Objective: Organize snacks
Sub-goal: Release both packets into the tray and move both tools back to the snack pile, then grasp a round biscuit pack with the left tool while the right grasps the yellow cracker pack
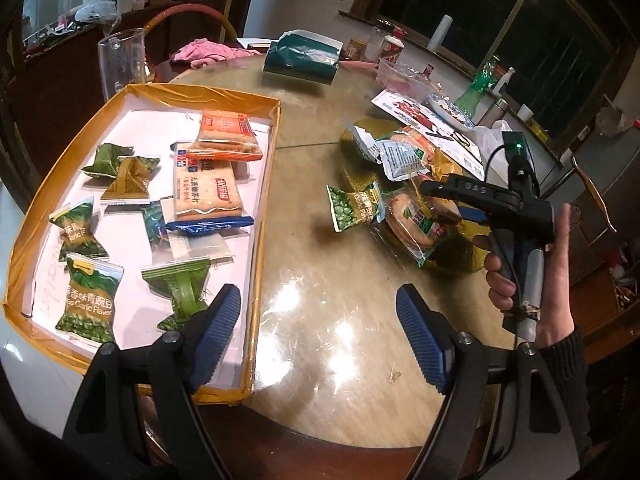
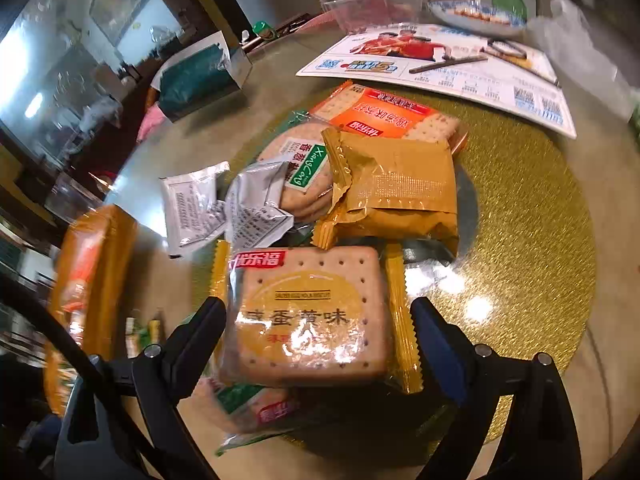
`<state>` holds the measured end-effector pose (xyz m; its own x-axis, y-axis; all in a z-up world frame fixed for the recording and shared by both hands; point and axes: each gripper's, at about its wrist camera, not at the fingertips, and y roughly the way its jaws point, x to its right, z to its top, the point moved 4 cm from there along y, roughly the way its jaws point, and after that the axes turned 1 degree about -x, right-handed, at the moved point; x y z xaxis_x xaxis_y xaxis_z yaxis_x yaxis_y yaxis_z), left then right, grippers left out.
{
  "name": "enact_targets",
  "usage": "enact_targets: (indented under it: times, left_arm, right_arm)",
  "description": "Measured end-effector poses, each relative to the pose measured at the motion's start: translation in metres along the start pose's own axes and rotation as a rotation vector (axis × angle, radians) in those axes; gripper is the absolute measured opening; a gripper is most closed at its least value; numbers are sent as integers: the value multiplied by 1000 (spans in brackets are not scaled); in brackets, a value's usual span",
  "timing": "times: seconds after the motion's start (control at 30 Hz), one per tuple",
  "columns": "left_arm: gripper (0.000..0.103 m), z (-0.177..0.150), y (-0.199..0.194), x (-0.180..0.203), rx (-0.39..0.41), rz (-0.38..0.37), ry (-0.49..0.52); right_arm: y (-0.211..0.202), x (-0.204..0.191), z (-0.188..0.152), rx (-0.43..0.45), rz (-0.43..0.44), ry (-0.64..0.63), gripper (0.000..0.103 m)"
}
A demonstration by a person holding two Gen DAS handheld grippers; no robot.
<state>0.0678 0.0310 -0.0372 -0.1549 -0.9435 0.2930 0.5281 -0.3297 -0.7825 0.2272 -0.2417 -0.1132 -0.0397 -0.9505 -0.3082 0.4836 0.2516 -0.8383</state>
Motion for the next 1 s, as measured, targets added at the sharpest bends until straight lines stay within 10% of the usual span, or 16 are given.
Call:
enact_targets:
  times: [0.2,0.6,1.0]
  left_arm:
    - [80,-2,5,5,-10,-16,0]
    - [80,15,74,74,-147,-89,8]
    - [82,74,179,123,-239,125,-58]
  right_arm:
    - [-12,8,-10,8,-7,30,71]
    - [-78,65,-98,139,-71,242,70]
    - [-88,86,-112,307,-51,362,70]
